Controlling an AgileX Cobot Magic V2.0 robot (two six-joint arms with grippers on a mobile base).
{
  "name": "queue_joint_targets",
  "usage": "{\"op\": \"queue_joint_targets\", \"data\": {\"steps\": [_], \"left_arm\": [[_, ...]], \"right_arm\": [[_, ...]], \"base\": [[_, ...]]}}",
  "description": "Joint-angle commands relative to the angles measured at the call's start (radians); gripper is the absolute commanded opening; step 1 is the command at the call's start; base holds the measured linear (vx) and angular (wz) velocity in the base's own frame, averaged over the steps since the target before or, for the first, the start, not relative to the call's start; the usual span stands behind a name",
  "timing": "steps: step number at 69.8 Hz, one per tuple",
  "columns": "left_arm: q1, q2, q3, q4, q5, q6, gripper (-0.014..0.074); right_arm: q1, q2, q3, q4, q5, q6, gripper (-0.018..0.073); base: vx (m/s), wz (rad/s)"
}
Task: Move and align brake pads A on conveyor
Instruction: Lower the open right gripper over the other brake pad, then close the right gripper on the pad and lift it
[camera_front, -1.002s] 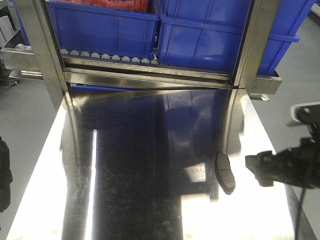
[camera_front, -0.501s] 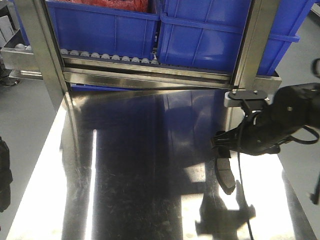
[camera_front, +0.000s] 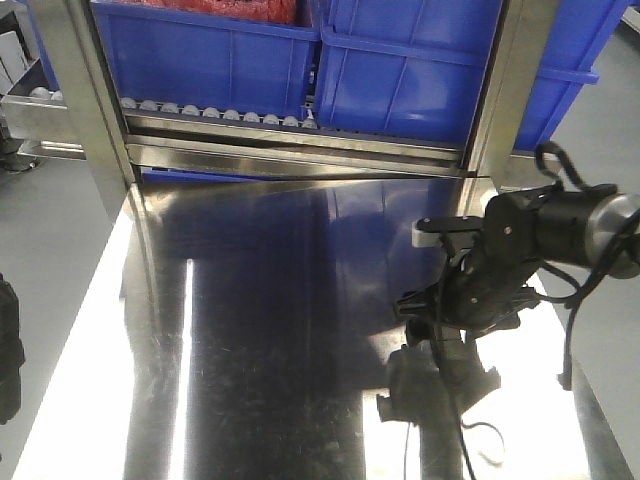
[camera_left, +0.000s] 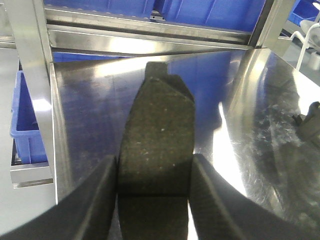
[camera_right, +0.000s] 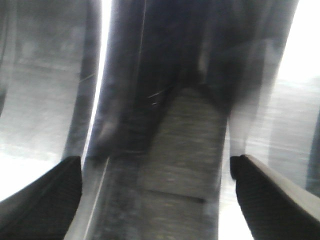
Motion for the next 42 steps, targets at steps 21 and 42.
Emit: {"op": "queue_joint_targets", "data": {"steps": [21, 42], "left_arm": [[-0.002, 0.001, -0.027, 0.001, -0.096, -0.001, 0.0057], [-0.002, 0.001, -0.027, 0.001, -0.096, -0.001, 0.0057]], "right_arm": [[0.001, -0.035, -0.029, -0.017, -0.011, 0.021, 0.0533], [0.001, -0.035, -0.029, -0.019, 0.008, 0.02, 0.023]], "base": [[0.0, 0.0], [0.0, 0.0]]}}
